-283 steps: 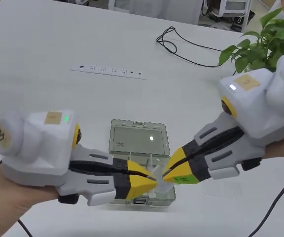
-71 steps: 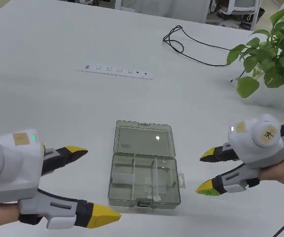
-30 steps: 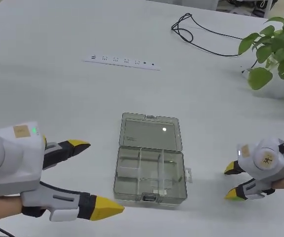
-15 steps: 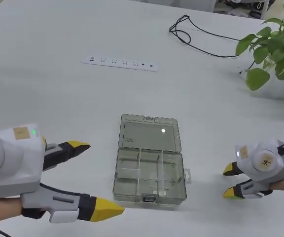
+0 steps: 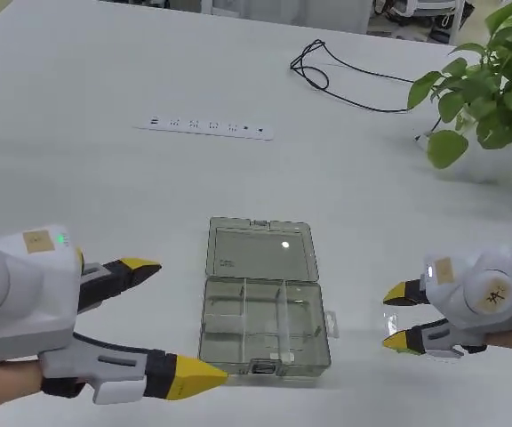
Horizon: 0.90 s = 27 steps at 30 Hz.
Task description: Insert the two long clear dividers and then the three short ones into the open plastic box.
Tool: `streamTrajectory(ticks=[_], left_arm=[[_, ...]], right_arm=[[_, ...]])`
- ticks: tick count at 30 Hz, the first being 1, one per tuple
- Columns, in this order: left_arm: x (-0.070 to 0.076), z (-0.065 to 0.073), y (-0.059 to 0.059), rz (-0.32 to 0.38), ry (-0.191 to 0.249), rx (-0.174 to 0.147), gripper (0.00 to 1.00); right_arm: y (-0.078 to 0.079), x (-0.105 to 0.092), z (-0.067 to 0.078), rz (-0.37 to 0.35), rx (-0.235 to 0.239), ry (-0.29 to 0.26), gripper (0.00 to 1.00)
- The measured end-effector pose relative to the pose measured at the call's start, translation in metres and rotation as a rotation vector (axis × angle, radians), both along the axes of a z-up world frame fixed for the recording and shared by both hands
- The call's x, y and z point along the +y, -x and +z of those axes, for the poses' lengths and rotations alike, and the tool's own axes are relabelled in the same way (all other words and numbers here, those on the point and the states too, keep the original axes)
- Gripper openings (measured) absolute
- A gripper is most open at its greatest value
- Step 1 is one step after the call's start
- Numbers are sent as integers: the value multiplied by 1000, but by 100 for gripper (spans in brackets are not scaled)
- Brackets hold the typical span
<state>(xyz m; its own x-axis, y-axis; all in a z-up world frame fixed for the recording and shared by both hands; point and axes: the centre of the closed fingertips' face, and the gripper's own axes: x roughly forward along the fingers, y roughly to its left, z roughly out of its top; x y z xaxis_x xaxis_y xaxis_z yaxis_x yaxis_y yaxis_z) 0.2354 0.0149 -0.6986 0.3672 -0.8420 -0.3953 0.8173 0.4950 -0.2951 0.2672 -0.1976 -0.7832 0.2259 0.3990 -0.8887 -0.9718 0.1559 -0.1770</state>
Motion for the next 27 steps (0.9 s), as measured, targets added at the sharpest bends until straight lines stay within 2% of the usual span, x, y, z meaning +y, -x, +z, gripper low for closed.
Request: streamTrajectory(ticks=[7,10,12,14,18,19,20,22,27], left_arm=[[-9,9,-5,18,40,20,92],[-14,18,-8,42,94,39,88],[-17,23,-11,63,140,70,85],[-19,27,-12,73,167,83,81],[-24,33,-11,80,204,125,72],[-26,34,-11,85,220,145,68],[-29,36,-9,88,245,180,65],[-32,39,-10,90,263,177,60],[-44,41,-4,79,302,236,49]], right_arm=[[7,32,37,43,-78,-24,32],[11,48,52,63,-105,-36,32],[13,57,61,73,-120,-46,32],[15,66,68,80,-132,-57,32],[20,80,80,96,-148,-72,32],[21,83,82,99,-153,-74,32],[22,87,86,104,-158,-77,32],[24,93,92,109,-165,-85,32],[29,108,103,122,-174,-106,32]])
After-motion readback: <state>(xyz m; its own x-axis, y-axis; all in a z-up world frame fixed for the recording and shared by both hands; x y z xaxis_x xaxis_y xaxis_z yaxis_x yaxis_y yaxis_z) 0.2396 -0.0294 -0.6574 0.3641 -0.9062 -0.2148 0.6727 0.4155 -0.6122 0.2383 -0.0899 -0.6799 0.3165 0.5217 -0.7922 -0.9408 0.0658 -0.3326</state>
